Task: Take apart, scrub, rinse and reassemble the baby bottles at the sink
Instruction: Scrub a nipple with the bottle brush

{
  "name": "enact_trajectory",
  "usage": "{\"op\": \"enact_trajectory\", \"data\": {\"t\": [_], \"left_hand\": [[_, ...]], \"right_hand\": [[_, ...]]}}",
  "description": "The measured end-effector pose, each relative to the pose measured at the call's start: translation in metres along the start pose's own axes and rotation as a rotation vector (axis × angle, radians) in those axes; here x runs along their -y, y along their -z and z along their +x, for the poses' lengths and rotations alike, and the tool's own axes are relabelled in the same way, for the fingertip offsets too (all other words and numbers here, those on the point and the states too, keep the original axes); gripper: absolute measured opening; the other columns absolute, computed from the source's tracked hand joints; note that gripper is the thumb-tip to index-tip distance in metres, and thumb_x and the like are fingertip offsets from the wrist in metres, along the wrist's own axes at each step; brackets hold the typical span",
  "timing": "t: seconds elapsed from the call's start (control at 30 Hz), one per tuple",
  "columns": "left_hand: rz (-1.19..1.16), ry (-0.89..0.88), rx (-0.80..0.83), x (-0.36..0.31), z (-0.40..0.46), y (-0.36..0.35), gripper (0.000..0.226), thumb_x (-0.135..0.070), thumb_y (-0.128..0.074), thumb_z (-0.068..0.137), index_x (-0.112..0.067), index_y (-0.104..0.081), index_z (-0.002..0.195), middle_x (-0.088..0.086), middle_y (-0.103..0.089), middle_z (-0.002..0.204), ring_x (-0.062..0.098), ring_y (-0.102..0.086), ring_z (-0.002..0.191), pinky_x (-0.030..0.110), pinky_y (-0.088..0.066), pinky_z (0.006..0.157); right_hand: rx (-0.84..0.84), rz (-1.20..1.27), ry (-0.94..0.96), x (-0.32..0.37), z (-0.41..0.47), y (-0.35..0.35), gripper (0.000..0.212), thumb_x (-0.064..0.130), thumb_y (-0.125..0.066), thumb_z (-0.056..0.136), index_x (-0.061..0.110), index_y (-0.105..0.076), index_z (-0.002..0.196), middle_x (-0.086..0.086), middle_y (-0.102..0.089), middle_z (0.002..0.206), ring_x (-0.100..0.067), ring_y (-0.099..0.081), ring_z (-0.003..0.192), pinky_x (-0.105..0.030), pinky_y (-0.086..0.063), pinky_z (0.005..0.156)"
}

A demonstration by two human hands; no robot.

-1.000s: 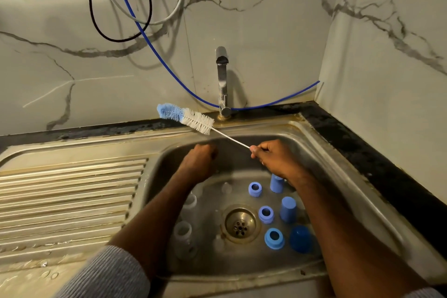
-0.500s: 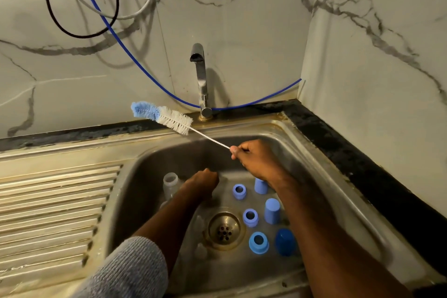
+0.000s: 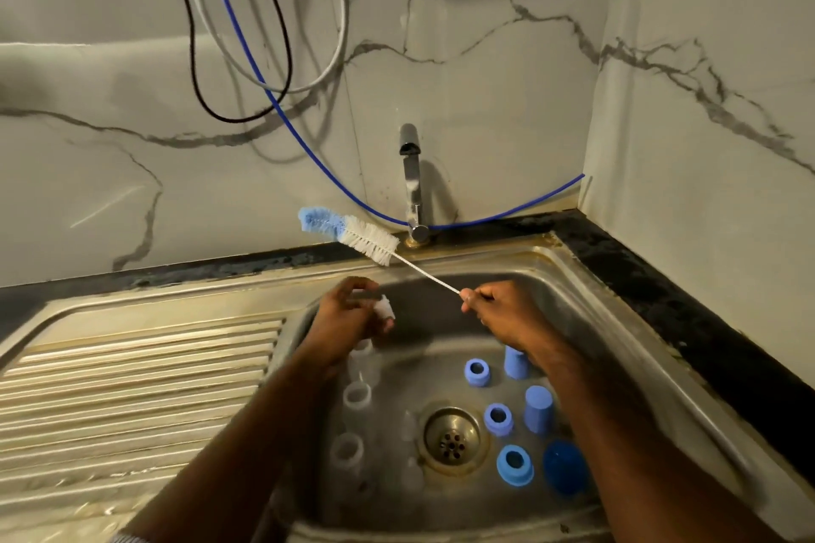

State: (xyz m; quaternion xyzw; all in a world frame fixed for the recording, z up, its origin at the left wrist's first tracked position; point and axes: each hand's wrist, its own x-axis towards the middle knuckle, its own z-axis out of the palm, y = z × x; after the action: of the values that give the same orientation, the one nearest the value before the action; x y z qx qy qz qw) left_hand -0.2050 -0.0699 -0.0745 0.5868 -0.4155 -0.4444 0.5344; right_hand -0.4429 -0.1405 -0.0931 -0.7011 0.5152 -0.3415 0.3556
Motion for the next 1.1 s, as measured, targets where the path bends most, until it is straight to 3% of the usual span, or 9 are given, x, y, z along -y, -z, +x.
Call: {"op": "enact_trajectory", "data": {"t": [0.1, 0.23, 0.37, 0.5, 0.67, 0.83, 1.1], "left_hand": [[-0.468, 0.044, -0.07, -0.006, -0.017, 0.019, 0.028, 0.006, -0.057, 0.095, 0.0, -0.062, 0.123, 0.025, -0.066, 0.109, 0.028, -0.07, 0.09, 0.033, -0.063, 0.076], [-0.756, 0.082, -0.122, -0.001, -0.02, 0.026, 0.032, 0.003, -0.056, 0.097, 0.003, -0.059, 0.129, 0.021, -0.067, 0.116, 0.029, -0.069, 0.104, 0.035, -0.061, 0.088], [-0.833, 0.072, -0.095, -0.003, -0.017, 0.026, 0.026, -0.003, -0.056, 0.098, -0.002, -0.064, 0.123, 0.019, -0.07, 0.113, 0.022, -0.072, 0.095, 0.029, -0.061, 0.079], [-0.95, 0.021, -0.097, -0.005, -0.015, 0.025, 0.027, 0.005, -0.055, 0.094, 0.0, -0.063, 0.119, 0.022, -0.07, 0.11, 0.025, -0.072, 0.094, 0.025, -0.062, 0.072], [-0.966, -0.019, -0.121, -0.004, -0.013, 0.023, 0.023, 0.012, -0.057, 0.09, -0.001, -0.065, 0.108, 0.022, -0.073, 0.102, 0.027, -0.075, 0.092, 0.028, -0.062, 0.076], [-0.934, -0.02, -0.128, -0.005, -0.017, 0.016, 0.026, 0.012, -0.061, 0.087, 0.0, -0.064, 0.109, 0.023, -0.074, 0.104, 0.028, -0.075, 0.091, 0.037, -0.061, 0.087], [-0.906, -0.03, -0.123, -0.007, -0.015, 0.026, 0.02, -0.009, -0.066, 0.091, 0.001, -0.069, 0.108, 0.019, -0.074, 0.1, 0.021, -0.073, 0.084, 0.028, -0.063, 0.075]], "right_hand": [[0.013, 0.072, 0.004, 0.008, -0.005, -0.006, 0.031, 0.033, -0.057, 0.101, 0.014, -0.075, 0.083, 0.002, -0.057, 0.06, -0.008, -0.051, 0.059, -0.024, -0.042, 0.059], [0.051, 0.153, 0.026, 0.015, -0.011, -0.011, 0.03, 0.034, -0.057, 0.1, 0.015, -0.075, 0.085, 0.007, -0.052, 0.054, -0.002, -0.045, 0.051, -0.015, -0.036, 0.05], [0.122, 0.167, 0.085, 0.018, -0.014, -0.013, 0.028, 0.034, -0.058, 0.099, 0.017, -0.075, 0.086, 0.007, -0.052, 0.053, 0.001, -0.046, 0.05, -0.013, -0.038, 0.053], [0.153, 0.162, 0.112, 0.02, -0.015, -0.02, 0.026, 0.032, -0.06, 0.099, 0.015, -0.076, 0.087, 0.005, -0.052, 0.053, 0.0, -0.045, 0.049, -0.012, -0.038, 0.052], [0.181, 0.161, 0.118, 0.025, -0.019, -0.025, 0.027, 0.027, -0.057, 0.101, 0.01, -0.073, 0.09, 0.004, -0.05, 0.053, 0.0, -0.042, 0.046, -0.01, -0.035, 0.047], [0.2, 0.206, 0.098, 0.029, -0.023, -0.03, 0.027, 0.025, -0.056, 0.101, 0.005, -0.072, 0.091, 0.0, -0.049, 0.054, -0.001, -0.039, 0.044, -0.011, -0.033, 0.044], [0.278, 0.181, 0.092, 0.024, -0.021, -0.031, 0.026, 0.025, -0.058, 0.101, 0.006, -0.071, 0.089, 0.001, -0.048, 0.052, -0.005, -0.039, 0.045, -0.013, -0.034, 0.045]]}}
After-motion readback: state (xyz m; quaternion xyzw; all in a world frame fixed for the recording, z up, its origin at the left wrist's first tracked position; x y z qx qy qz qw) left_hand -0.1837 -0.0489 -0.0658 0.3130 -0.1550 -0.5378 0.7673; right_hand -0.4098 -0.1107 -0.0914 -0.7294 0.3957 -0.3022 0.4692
